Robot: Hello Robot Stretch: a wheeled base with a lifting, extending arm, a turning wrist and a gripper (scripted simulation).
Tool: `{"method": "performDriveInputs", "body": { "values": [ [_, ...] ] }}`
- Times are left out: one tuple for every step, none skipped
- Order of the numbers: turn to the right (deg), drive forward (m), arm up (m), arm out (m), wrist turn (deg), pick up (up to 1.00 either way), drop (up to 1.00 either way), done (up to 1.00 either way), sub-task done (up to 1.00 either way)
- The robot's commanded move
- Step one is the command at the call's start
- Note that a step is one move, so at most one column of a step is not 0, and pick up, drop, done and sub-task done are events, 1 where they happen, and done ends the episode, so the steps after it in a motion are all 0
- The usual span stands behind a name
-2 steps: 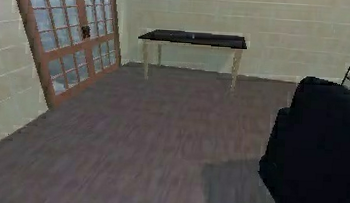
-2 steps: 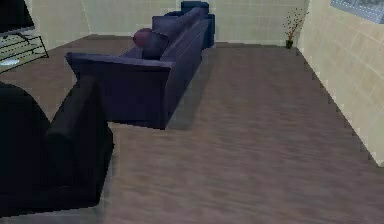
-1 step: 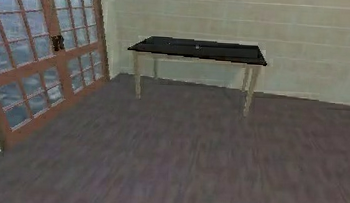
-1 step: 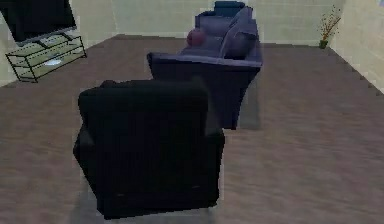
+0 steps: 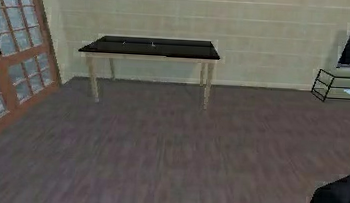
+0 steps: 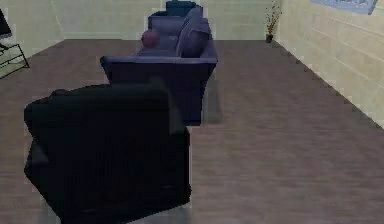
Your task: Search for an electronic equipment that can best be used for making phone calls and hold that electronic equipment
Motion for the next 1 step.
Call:
{"method": "performDriveInputs", "body": {
  "values": [
    [0.0, 0.85, 0.0, 0.0, 0.0, 0.0, 0.0, 0.0, 0.0]
  ]
}}
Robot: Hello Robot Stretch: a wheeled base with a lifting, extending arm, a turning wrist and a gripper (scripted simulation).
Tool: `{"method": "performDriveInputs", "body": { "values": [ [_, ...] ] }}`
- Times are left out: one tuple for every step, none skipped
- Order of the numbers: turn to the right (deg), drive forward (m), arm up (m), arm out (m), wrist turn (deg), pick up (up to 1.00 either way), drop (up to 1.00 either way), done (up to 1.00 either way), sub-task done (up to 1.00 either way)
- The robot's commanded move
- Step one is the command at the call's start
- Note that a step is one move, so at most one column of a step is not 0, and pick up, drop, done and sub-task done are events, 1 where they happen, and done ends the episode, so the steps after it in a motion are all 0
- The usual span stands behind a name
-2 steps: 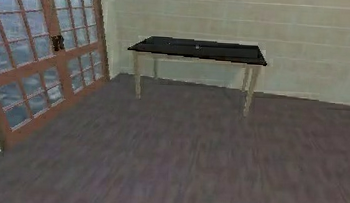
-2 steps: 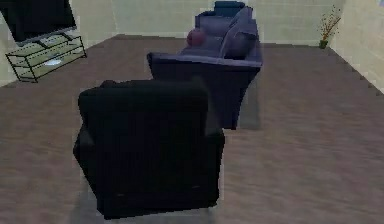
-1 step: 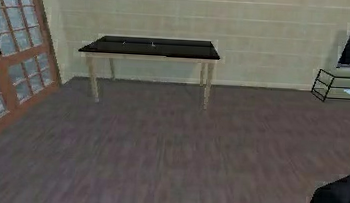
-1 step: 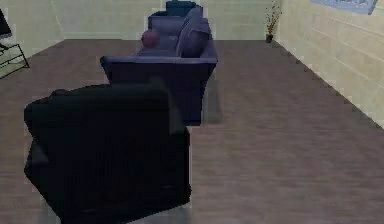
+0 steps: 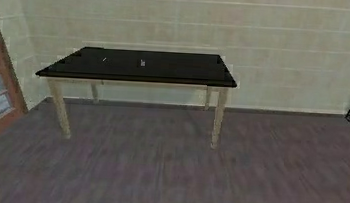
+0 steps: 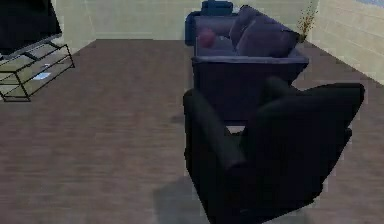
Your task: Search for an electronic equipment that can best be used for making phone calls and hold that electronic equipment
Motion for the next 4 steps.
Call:
{"method": "performDriveInputs", "body": {
  "values": [
    [39.0, 0.0, 0.0, 0.0, 0.0, 0.0, 0.0, 0.0, 0.0],
    [0.0, 0.9, 0.0, 0.0, 0.0, 0.0, 0.0, 0.0, 0.0],
    [30.0, 0.0, 0.0, 0.0, 0.0, 0.0, 0.0, 0.0, 0.0],
    [0.0, 1.0, 0.0, 0.0, 0.0, 0.0, 0.0, 0.0, 0.0]
  ]
}}
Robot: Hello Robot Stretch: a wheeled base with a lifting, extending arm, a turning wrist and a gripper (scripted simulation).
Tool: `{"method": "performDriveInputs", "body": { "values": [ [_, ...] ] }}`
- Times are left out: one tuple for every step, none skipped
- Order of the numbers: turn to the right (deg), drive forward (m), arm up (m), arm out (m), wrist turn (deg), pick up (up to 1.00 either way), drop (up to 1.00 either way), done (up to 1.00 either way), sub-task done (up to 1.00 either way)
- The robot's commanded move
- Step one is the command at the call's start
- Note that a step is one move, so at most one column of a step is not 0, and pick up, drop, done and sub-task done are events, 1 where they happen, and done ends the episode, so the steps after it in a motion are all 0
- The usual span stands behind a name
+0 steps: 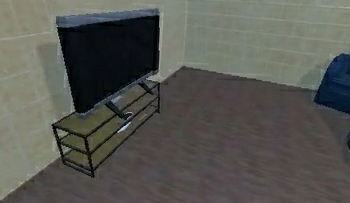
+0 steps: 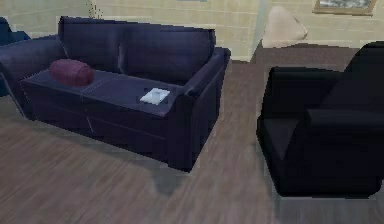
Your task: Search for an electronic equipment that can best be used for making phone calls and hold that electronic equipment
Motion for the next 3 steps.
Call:
{"method": "performDriveInputs", "body": {
  "values": [
    [3.0, 0.0, 0.0, 0.0, 0.0, 0.0, 0.0, 0.0, 0.0],
    [0.0, 1.0, 0.0, 0.0, 0.0, 0.0, 0.0, 0.0, 0.0],
    [9.0, 0.0, 0.0, 0.0, 0.0, 0.0, 0.0, 0.0, 0.0]
  ]
}}
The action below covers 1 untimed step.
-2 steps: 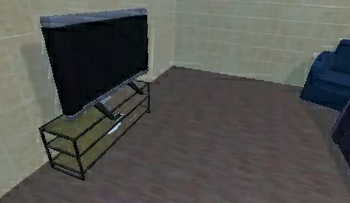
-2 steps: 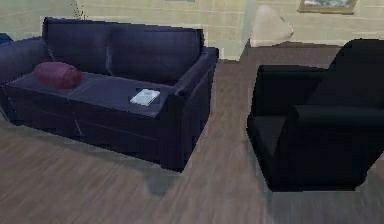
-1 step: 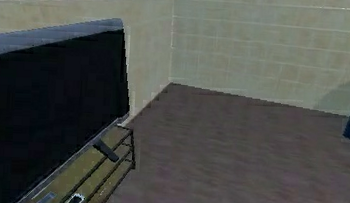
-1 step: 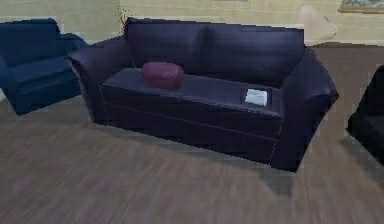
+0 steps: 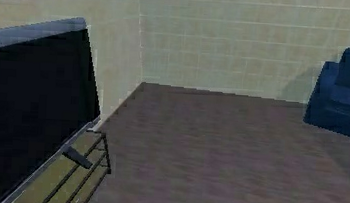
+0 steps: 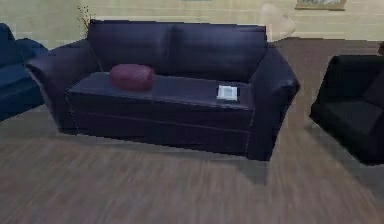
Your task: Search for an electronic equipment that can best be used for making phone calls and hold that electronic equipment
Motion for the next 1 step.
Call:
{"method": "performDriveInputs", "body": {
  "values": [
    [0.0, 0.1, 0.0, 0.0, 0.0, 0.0, 0.0, 0.0, 0.0]
  ]
}}
